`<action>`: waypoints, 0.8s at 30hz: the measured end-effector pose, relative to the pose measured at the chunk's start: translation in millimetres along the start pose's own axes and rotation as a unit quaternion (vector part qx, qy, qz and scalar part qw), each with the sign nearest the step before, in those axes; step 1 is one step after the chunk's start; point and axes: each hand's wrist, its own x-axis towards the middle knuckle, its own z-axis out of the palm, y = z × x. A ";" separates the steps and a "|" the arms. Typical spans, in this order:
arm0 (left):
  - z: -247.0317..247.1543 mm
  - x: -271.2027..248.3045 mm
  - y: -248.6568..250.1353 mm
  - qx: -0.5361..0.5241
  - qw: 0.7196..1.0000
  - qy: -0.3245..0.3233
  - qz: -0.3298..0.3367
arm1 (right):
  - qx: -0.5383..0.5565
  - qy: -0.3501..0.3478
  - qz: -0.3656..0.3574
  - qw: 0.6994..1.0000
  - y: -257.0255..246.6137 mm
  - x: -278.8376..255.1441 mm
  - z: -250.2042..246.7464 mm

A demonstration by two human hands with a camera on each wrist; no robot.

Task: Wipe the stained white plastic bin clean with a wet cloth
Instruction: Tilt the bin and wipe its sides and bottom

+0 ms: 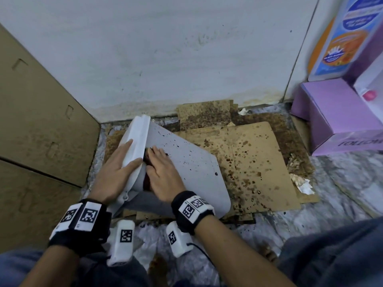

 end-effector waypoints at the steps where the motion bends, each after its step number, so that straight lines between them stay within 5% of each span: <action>1: -0.5 -0.5 -1.2 -0.011 1.000 -0.004 0.004 | -0.010 -0.009 0.003 1.000 3.3 3.7 -0.3; 8: 14.9 -5.6 -7.4 0.011 0.997 0.076 0.007 | -0.010 0.018 0.087 0.996 71.9 6.2 -8.7; 15: 16.0 -5.1 -6.9 0.012 0.998 0.052 0.030 | -0.006 0.057 0.195 0.979 135.4 -30.8 -8.4; 24: 10.8 -4.9 -2.6 -0.030 1.000 0.001 0.000 | 0.018 0.070 -0.012 0.997 20.3 -2.9 16.0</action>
